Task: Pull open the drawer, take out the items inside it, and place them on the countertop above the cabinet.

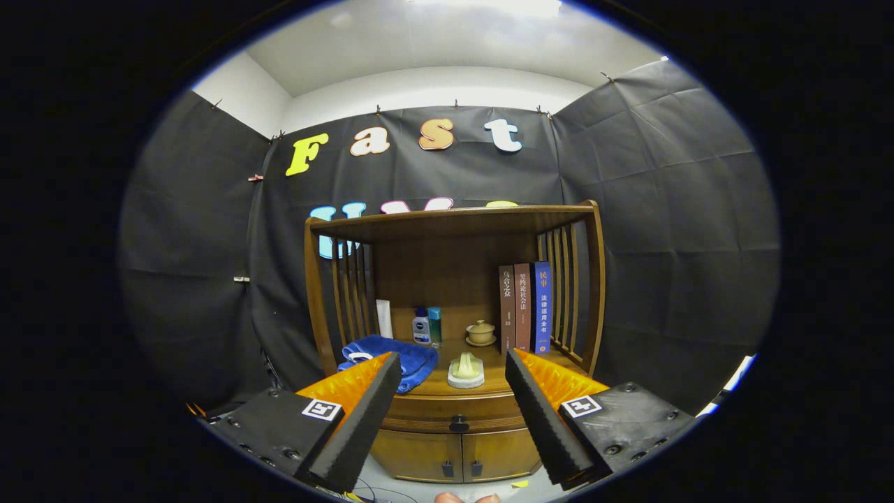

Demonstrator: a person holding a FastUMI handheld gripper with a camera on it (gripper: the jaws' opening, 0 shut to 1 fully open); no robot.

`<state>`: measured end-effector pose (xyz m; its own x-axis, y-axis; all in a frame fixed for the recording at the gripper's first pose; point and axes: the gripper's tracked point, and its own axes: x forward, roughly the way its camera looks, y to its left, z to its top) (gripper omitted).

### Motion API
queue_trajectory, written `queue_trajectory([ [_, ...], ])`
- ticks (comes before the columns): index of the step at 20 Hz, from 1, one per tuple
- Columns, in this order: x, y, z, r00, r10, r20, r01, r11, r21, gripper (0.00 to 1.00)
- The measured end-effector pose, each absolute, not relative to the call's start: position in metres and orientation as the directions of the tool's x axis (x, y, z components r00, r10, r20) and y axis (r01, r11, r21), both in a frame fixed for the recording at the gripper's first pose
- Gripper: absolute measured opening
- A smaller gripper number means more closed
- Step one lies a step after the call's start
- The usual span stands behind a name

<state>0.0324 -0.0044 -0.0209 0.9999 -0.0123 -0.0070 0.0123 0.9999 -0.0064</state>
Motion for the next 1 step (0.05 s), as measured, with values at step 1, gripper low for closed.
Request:
queue_trajectory([
  [1, 0.0366, -0.0067, -0.0262, 1.000, -0.011, -0.007, 0.011, 1.000, -0.007, 0.99],
])
